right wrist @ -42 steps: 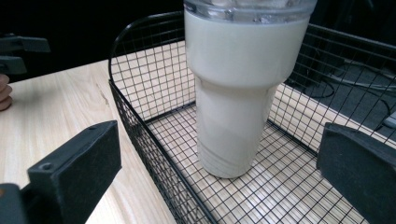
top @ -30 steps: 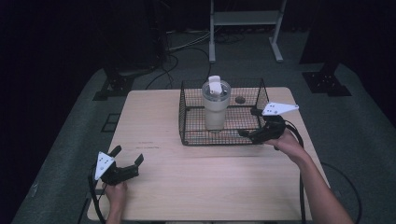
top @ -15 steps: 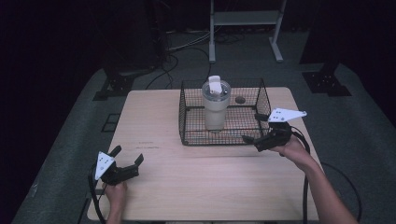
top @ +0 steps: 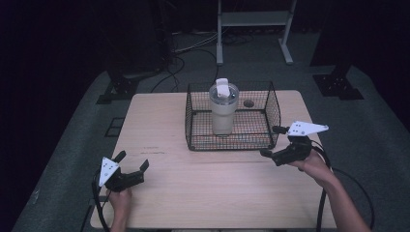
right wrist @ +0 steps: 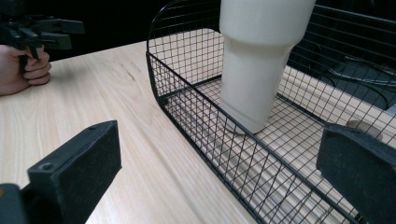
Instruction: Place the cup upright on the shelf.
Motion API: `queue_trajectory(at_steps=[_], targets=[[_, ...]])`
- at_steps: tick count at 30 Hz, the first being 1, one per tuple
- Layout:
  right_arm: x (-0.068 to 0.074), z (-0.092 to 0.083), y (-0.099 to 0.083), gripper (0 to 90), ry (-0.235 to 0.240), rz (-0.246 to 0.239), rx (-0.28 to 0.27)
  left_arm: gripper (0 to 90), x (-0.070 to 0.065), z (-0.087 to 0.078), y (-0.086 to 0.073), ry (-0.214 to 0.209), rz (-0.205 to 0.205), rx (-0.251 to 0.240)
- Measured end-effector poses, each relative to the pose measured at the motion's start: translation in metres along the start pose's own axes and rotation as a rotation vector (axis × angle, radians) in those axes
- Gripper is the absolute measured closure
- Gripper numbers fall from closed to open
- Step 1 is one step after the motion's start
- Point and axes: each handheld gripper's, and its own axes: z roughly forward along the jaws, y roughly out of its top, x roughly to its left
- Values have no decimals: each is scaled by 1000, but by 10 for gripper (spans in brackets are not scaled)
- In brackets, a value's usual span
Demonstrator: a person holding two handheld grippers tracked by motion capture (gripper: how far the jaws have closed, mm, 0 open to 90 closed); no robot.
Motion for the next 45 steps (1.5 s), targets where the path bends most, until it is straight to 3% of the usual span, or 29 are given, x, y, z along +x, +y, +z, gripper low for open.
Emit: queue_trajectory(at_steps=[29,45], targets=[[7,-45,-42,0,-73,38,17,0,-2,-1,0,-2,9,1],[9,-58,-75,0,-107,69,48,0,-2,-1,0,-2,11,1]])
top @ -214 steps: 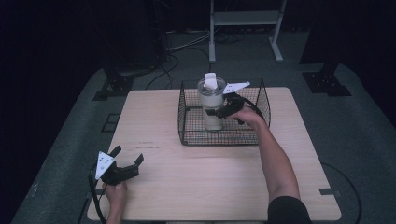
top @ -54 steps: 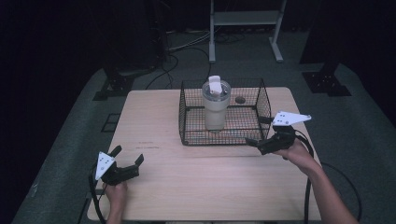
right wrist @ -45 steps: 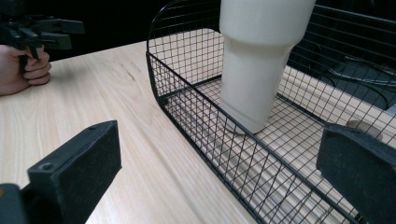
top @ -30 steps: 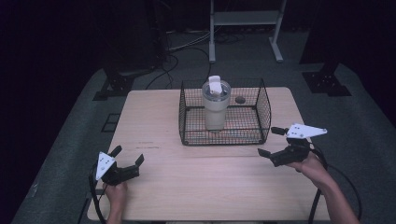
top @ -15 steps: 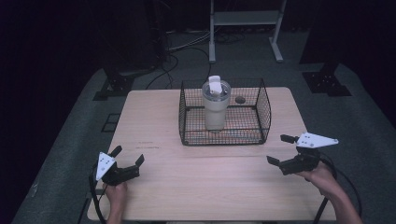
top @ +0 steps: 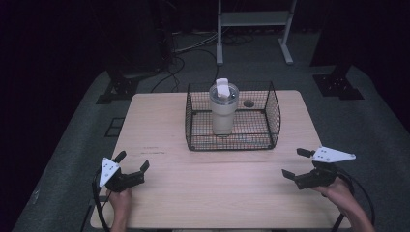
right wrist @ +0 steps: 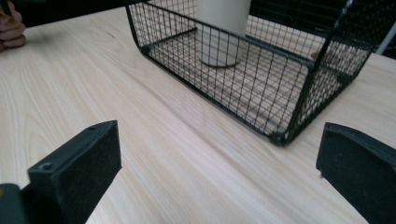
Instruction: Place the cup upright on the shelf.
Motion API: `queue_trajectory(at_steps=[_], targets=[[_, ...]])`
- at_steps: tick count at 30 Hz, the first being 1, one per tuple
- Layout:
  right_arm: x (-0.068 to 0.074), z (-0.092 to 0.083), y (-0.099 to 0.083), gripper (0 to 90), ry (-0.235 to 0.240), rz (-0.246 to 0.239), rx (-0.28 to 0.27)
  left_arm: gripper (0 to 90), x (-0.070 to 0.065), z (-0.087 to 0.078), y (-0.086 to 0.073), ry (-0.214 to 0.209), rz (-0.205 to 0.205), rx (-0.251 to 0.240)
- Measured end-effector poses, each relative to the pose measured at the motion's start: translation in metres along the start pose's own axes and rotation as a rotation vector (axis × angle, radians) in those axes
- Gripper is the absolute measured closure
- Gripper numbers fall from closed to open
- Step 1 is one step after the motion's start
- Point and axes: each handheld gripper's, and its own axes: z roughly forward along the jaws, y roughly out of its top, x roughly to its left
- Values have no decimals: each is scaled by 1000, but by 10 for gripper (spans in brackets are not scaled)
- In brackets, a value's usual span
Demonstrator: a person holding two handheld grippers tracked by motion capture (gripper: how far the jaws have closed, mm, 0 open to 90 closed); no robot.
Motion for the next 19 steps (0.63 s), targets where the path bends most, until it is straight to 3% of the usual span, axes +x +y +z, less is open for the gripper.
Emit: queue_trajectory(at_steps=[19], targets=[[5,-12,-43,0,-67,90,-13,0,-1,1,0,7,6,-2]])
